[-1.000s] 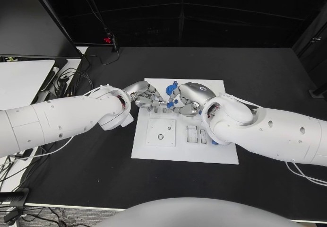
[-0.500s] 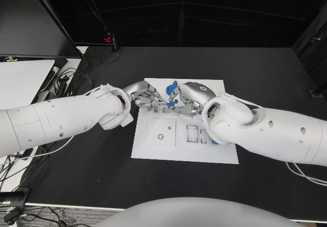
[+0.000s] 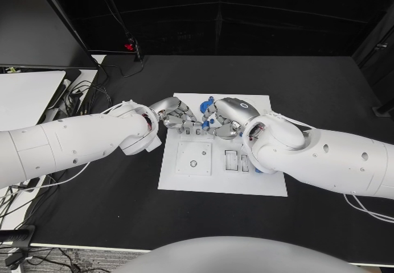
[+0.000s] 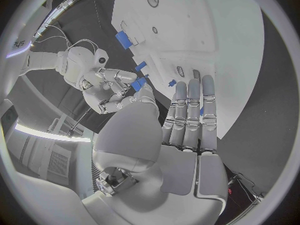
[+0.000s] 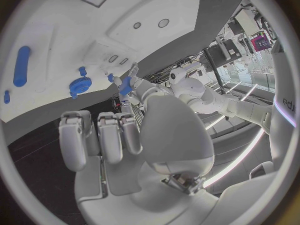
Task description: Assemble the parts on the task board
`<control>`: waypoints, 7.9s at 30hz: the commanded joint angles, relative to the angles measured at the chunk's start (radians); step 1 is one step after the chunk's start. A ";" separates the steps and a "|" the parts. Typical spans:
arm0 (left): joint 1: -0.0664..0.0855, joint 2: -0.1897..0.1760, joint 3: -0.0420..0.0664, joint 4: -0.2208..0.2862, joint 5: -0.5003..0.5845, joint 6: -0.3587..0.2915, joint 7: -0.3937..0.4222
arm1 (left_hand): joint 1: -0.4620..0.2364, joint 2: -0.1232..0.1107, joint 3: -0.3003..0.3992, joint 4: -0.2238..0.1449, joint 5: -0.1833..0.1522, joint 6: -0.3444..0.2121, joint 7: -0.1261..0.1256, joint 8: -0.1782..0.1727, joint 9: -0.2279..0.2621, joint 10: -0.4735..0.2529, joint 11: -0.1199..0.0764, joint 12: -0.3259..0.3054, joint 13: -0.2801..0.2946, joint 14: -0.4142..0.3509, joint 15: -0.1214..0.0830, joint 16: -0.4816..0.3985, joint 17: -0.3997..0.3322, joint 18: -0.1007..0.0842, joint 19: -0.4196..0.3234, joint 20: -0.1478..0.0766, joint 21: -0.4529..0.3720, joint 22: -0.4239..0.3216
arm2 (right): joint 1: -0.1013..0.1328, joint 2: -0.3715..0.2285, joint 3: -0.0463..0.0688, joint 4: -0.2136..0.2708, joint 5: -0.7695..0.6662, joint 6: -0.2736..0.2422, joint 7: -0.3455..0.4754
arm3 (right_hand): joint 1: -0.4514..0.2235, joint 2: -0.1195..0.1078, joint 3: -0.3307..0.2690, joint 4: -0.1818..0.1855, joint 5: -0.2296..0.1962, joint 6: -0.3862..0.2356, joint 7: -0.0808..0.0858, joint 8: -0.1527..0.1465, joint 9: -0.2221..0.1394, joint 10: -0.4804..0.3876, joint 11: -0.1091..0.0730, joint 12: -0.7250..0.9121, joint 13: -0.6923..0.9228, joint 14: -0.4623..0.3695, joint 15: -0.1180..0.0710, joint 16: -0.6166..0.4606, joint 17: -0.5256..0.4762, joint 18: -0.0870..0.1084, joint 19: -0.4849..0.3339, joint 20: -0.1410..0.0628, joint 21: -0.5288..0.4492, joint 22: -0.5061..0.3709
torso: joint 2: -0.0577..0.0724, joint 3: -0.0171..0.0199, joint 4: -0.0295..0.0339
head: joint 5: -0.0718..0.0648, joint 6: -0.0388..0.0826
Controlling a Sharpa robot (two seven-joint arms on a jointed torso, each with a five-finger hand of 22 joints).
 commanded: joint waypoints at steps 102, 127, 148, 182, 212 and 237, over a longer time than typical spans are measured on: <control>0.006 -0.119 0.001 0.064 0.002 0.013 0.001 | 0.016 0.005 0.005 0.001 0.006 -0.014 -0.001 0.003 0.000 -0.004 -0.003 -0.011 -0.004 0.001 0.002 -0.008 0.001 0.011 0.005 -0.001 -0.006 0.002 | 0.027 0.165 0.001 -0.149 -0.151 0.368 -0.204 | -0.004 0.003 0.001 -0.008 -0.069 0.028 0.001 -0.038 -0.011 0.104 -0.006 0.002 0.263 0.107 -0.003 0.002 0.263 -0.015 0.102 -0.004 0.000 0.263 | 0.000 -0.0003 0.0000 | 0.011 0.000; 0.006 -0.118 0.001 0.062 0.002 0.014 -0.001 | 0.017 0.009 0.006 0.003 0.007 -0.015 -0.001 0.003 0.000 -0.003 -0.003 -0.011 -0.004 0.001 0.002 -0.008 0.001 0.011 0.005 -0.001 -0.007 0.002 | 0.027 0.168 0.001 -0.160 -0.136 0.385 -0.202 | -0.010 -0.019 -0.019 -0.012 -0.083 -0.118 0.012 -0.121 -0.046 0.104 0.006 0.002 0.263 0.107 0.001 0.002 0.263 -0.015 0.102 0.001 0.000 0.263 | 0.000 -0.0001 -0.0002 | 0.012 -0.001; 0.006 -0.106 0.001 0.059 0.003 -0.041 0.098 | -0.028 -0.005 -0.006 0.005 0.019 -0.070 0.009 -0.009 -0.011 0.007 0.005 -0.010 -0.004 0.009 0.003 -0.007 0.002 0.011 0.011 -0.001 -0.007 0.005 | 0.027 0.108 0.001 -0.122 -0.056 -0.028 0.015 | -0.050 -0.120 -0.130 0.161 -0.137 -0.305 -0.006 -0.032 -0.042 0.104 -0.020 0.002 0.263 0.107 -0.024 0.002 0.263 -0.015 0.102 -0.024 0.000 0.263 | -0.001 0.0008 -0.0025 | 0.016 0.002; 0.146 0.131 0.002 -0.087 -0.132 0.443 -0.254 | -0.281 0.018 0.055 0.005 0.028 -0.054 -0.038 0.319 0.181 0.560 -0.036 0.852 1.232 0.635 -0.054 0.779 1.199 -0.171 0.663 -0.057 0.943 1.083 | 0.035 -0.381 -0.001 0.052 1.179 -0.081 0.740 | -0.183 0.084 -0.343 0.227 0.099 -0.445 0.065 0.280 0.011 0.104 0.053 0.002 0.263 0.107 0.058 0.002 0.263 0.022 -0.009 0.053 -0.124 0.214 | -0.021 0.0182 -0.0412 | 0.017 0.015; 0.136 0.224 0.002 -0.156 -0.171 0.514 -0.452 | -0.445 0.053 0.016 0.003 -0.051 -0.090 -0.057 0.409 0.365 0.560 -0.054 0.852 1.232 0.635 -0.070 0.779 1.199 -0.171 0.663 -0.073 0.943 1.083 | 0.034 -0.410 -0.002 0.023 1.209 -0.040 0.690 | -0.173 0.095 -0.349 0.222 0.109 -0.455 0.071 0.294 0.009 0.104 0.059 0.002 0.263 0.107 0.062 0.002 0.263 0.027 -0.024 0.057 -0.141 0.207 | -0.022 0.0191 -0.0336 | 0.001 0.018; 0.089 0.314 0.002 -0.236 -0.170 0.520 -0.413 | -0.351 0.086 0.028 0.001 -0.025 -0.068 -0.062 0.389 0.393 0.560 -0.058 0.852 1.232 0.635 -0.074 0.779 1.199 -0.171 0.663 -0.076 0.943 1.083 | 0.033 -0.401 -0.002 0.016 1.209 -0.040 0.674 | -0.167 0.099 -0.352 0.223 0.117 -0.459 0.073 0.300 0.008 0.104 0.061 0.002 0.263 0.107 0.064 0.002 0.263 0.028 -0.027 0.059 -0.145 0.205 | -0.022 0.0182 -0.0352 | -0.003 0.006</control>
